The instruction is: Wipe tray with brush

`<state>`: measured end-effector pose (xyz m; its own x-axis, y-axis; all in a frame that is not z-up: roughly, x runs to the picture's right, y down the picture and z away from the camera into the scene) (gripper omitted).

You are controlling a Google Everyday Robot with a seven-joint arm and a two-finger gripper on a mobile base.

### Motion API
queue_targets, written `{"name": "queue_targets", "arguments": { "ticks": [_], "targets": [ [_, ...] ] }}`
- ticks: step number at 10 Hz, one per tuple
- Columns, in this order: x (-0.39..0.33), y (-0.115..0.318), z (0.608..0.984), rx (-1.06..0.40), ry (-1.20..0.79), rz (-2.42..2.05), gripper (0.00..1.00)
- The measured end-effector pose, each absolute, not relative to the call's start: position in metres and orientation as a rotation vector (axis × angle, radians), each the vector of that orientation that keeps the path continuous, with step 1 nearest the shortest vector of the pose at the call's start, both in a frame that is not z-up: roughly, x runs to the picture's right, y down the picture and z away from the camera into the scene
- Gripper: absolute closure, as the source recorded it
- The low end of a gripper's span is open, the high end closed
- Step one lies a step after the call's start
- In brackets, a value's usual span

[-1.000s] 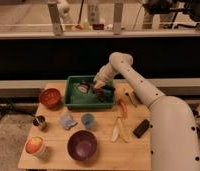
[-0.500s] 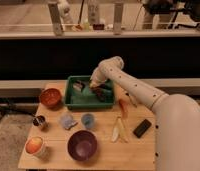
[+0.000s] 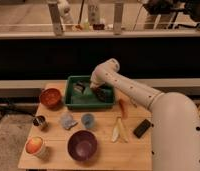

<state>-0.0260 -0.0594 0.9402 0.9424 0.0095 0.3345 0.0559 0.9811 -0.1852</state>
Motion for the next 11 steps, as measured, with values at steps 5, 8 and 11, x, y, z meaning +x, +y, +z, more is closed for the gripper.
{"name": "queue_targets", "arguments": {
  "ticks": [5,8,11],
  "targets": [
    [-0.034,-0.047,0.947,-0.206,-0.245,-0.165,1.00],
    [-0.038,-0.046,0.946,-0.177,-0.198,-0.180,1.00],
    [-0.044,-0.043,0.943,-0.183,-0.211,-0.256,1.00]
  ]
}}
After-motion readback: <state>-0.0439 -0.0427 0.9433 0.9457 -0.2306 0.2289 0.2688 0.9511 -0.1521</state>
